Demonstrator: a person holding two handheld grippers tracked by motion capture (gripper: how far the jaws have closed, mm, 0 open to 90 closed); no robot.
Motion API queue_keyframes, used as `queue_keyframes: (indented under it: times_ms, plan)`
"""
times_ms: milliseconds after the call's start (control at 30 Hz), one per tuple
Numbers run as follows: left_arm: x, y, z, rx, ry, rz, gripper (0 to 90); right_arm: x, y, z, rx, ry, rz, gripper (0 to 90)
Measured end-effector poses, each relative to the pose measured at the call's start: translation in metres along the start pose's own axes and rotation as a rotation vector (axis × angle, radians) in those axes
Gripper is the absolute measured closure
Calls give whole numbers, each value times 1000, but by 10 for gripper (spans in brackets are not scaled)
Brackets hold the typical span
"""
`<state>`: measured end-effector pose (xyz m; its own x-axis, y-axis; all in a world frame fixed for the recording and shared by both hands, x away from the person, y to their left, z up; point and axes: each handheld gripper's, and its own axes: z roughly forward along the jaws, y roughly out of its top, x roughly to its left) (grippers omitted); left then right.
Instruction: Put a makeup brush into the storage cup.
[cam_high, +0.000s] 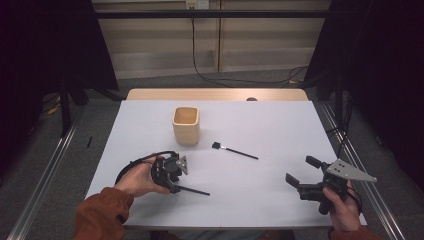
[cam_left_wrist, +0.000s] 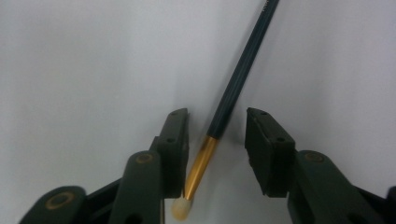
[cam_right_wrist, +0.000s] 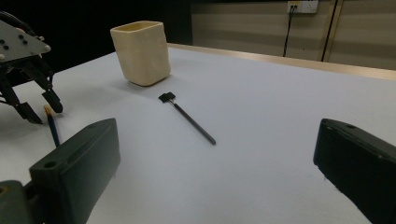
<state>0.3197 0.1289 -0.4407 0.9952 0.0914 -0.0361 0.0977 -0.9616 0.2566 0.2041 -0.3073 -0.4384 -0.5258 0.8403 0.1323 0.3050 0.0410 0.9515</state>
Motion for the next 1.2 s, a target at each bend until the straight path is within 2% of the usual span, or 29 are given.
queue_keyframes:
  times_ms: [67,133,233,267,433,500,567,633,833,967,1067,1133,1200]
  plan:
    - [0,1,2,17,-9,17,640,0,0,0,0,-2,-1,0]
    - [0,2,3,11,-18,10,667,0,0,0,1,-1,-2,0]
    - [-2,1,3,9,-21,19,698,0,0,0,1,-1,-3,0]
    - [-1,2,3,23,-25,26,706,0,0,0,1,-2,-4,0]
    - [-1,3,4,36,-34,20,743,1,0,0,5,-4,-10,0]
    - [-1,5,4,51,-47,17,792,1,0,0,4,-4,-8,0]
    - [-1,5,5,45,-52,8,834,1,0,0,3,-5,-8,0]
    - [0,5,4,53,-60,7,834,1,0,-1,4,-5,-7,0]
    - [1,3,4,26,-64,-22,835,1,-1,-1,6,-1,-10,0]
    - [4,1,2,19,-82,-37,835,1,-1,-1,5,-4,-9,0]
    - [3,-1,3,-5,-69,-54,835,1,0,-1,7,-3,-9,0]
    - [4,-3,1,-9,-44,-68,835,1,-1,0,7,-2,-13,1]
    - [6,-5,-1,-26,-41,-78,835,1,-1,0,10,0,-14,1]
